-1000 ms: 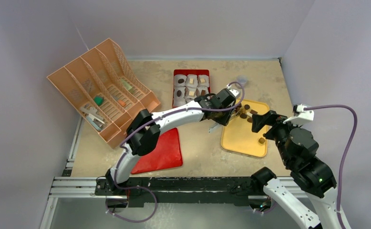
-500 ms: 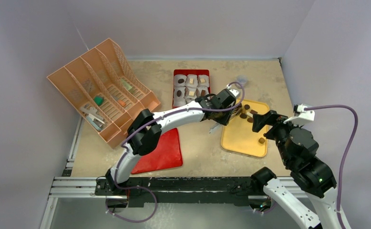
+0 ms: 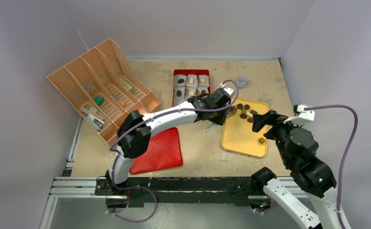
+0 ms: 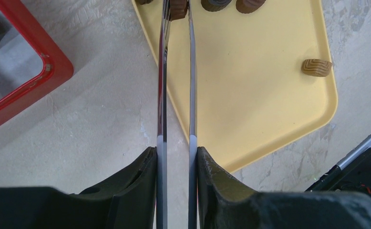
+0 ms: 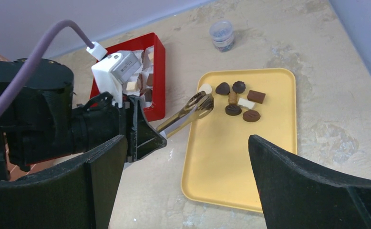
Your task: Pack the chocolate
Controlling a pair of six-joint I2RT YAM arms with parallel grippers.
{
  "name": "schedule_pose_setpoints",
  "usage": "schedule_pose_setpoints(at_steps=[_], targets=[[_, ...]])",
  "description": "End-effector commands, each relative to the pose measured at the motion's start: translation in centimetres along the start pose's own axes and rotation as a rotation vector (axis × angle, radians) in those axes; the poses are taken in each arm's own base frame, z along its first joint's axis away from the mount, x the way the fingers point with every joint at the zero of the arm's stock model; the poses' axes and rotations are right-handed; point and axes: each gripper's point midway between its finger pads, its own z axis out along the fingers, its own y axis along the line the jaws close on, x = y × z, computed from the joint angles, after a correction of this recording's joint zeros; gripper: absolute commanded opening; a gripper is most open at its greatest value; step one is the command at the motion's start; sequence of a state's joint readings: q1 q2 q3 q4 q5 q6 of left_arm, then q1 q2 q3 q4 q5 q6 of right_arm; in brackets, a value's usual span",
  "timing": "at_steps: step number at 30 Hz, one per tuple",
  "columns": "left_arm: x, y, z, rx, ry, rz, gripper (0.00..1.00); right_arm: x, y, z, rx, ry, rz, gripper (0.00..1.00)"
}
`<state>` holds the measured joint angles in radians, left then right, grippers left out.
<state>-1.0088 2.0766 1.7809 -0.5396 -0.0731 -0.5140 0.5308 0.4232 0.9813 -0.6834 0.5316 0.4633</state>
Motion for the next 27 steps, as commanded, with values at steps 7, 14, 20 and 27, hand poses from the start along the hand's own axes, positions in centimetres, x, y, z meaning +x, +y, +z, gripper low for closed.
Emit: schedule_pose_setpoints(at_steps=[7, 14, 20, 27], targets=[[-4.0, -0.8, -5.2, 0.044, -0.148, -0.075, 0.15, -0.7, 0.6, 0.2, -0.014, -0.022, 0.026, 0.99], [-4.8, 1.3, -7.5, 0.002, -0.175, -0.119, 0.16, -0.5, 0.7, 0.4, -0.013, -0.014, 0.022, 0.99], [-5.7, 2.8, -9.5, -0.032, -0.204, -0.139, 0.16, -0.4, 0.9, 0.7, -0.017, -0.011, 0.019, 0.99], [-5.6, 5.5, -11.2, -0.100, -0.207, -0.195, 0.16, -0.5, 0.9, 0.7, -0.016, -0.014, 0.014, 0.99]])
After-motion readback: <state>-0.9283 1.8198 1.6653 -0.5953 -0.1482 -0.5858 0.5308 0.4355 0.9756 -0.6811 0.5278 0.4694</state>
